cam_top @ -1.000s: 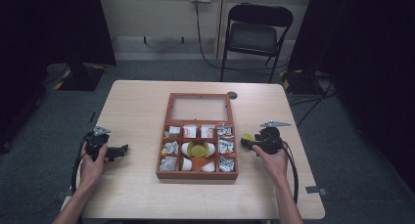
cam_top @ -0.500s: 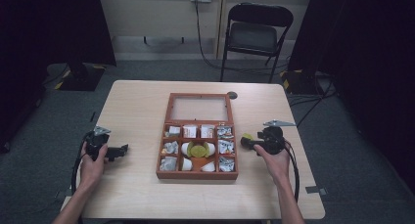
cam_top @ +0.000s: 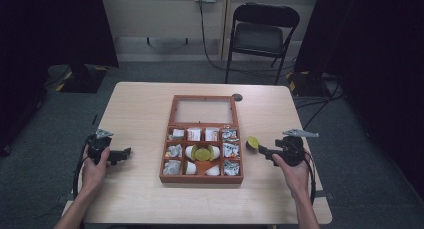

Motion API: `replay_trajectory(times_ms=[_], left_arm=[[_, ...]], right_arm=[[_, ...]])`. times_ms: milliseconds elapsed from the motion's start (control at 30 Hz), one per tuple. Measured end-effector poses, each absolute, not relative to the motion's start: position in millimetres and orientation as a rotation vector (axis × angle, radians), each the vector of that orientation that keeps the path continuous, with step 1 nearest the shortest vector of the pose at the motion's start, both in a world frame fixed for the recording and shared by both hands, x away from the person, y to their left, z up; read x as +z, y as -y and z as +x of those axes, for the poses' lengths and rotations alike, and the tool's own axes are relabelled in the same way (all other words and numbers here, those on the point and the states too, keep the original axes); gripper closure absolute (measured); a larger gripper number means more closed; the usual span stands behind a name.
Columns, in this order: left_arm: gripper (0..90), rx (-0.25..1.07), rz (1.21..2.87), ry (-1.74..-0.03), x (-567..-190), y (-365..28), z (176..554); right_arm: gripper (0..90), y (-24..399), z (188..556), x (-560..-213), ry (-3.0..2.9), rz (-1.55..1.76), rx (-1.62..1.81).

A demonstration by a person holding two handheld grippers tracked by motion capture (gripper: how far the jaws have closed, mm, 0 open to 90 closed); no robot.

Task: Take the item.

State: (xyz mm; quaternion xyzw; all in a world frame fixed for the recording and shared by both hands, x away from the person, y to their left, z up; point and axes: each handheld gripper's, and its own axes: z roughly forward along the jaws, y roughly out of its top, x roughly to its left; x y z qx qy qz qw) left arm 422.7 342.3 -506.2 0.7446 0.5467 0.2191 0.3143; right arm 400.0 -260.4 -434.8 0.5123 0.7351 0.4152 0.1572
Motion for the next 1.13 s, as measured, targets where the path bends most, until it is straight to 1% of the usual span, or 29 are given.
replay_trajectory(times_ms=[300, 467, 600, 800, 1000, 1033, 1133], left_arm=[[0.0, 0.578, 1.962, -1.441, -506.2, -342.3, 422.7], [0.0, 0.578, 1.963, -1.441, -506.2, -342.3, 422.7], [0.0, 0.577, 1.962, -1.441, -506.2, -342.3, 422.7], [0.0, 0.582, 1.958, -1.441, -506.6, -342.1, 422.9], [0.0, 0.585, 1.959, -1.439, -506.6, -342.2, 423.3], [0.0, 0.585, 1.959, -1.439, -506.6, -342.2, 423.4], [0.0, 0.585, 1.959, -1.438, -506.6, -342.1, 423.7]], right_arm=[[17.4, 283.7, 382.6, -430.2, -2.062, 1.51, 1.142], [16.6, 300.4, 373.9, -434.3, -2.029, 1.546, 1.104], [16.0, 316.7, 367.6, -448.6, -1.989, 1.617, 1.048], [15.5, 336.8, 362.6, -484.5, -1.974, 1.72, 0.892], [13.2, 333.3, 362.0, -494.5, -1.913, 1.65, 0.801], [11.1, 330.4, 362.1, -497.1, -1.902, 1.621, 0.789], [10.4, 327.8, 362.4, -498.8, -1.886, 1.62, 0.799]])
